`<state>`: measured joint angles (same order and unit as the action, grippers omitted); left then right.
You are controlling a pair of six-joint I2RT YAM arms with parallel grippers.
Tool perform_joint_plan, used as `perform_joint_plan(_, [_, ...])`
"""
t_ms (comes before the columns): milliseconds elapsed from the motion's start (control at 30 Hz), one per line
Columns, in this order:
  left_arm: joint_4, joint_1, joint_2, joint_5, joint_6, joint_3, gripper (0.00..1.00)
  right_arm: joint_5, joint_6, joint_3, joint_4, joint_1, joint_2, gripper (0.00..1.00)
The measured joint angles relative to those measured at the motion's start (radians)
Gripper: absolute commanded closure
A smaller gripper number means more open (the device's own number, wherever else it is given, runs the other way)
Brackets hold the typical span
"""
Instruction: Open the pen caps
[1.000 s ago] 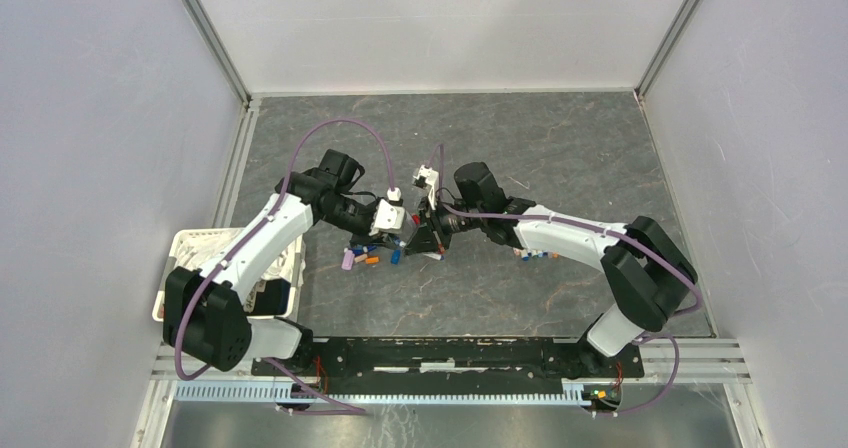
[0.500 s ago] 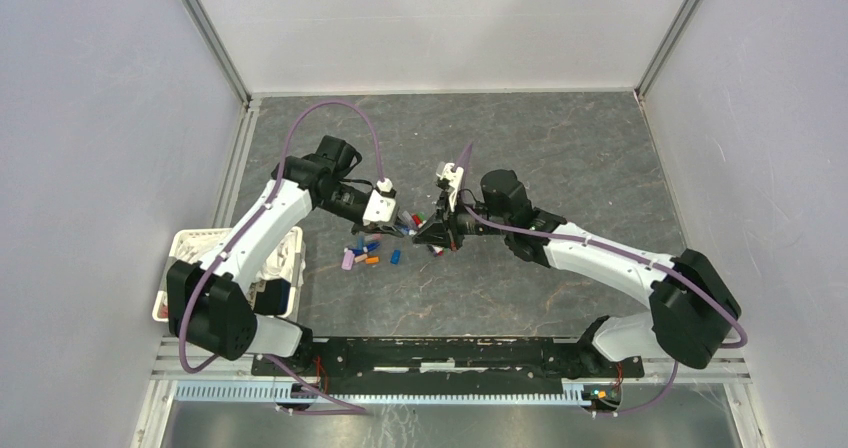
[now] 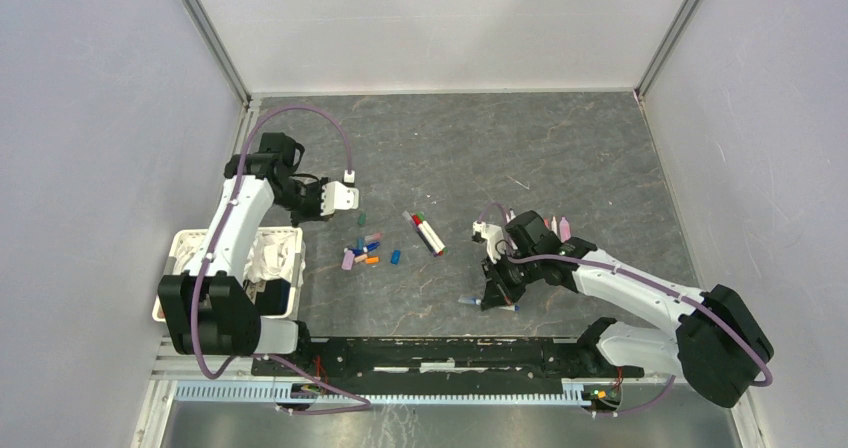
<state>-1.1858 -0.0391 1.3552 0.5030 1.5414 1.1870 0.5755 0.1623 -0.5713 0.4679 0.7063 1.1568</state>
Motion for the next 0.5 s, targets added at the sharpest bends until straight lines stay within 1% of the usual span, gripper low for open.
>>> perform_joint_plan(67, [-0.002, -0.025, -0.014, 0.005, -0.014, 0.000, 0.51, 0.019, 0.001, -0.041, 0.019, 0.001, 0.014, 1.00])
perform_joint_plan(100, [-0.003, -0.050, -0.032, 0.016, -0.045, 0.000, 0.40, 0.025, 0.001, -0.060, 0.019, 0.001, 0.018, 1.00])
perform_joint_plan(133, [-0.004, -0.079, -0.051, 0.033, -0.073, 0.002, 0.33, 0.032, 0.002, -0.090, 0.014, 0.001, 0.023, 1.00])
perform_joint_plan(200, [-0.013, -0.135, -0.088, 0.086, -0.130, 0.006, 0.30, 0.041, 0.004, -0.143, -0.015, 0.008, 0.025, 1.00])
perform_joint_plan(300, [-0.030, -0.208, -0.134, 0.185, -0.235, 0.016, 0.29, 0.014, 0.005, -0.192, -0.097, 0.035, 0.021, 1.00])
perform_joint_plan(433, [-0.040, -0.227, -0.152, 0.298, -0.360, 0.015, 0.28, -0.079, 0.002, -0.196, -0.205, 0.087, -0.011, 1.00])
perform_joint_plan(500, [-0.031, -0.227, -0.152, 0.346, -0.413, 0.004, 0.28, -0.152, -0.013, -0.190, -0.267, 0.122, -0.037, 1.00])
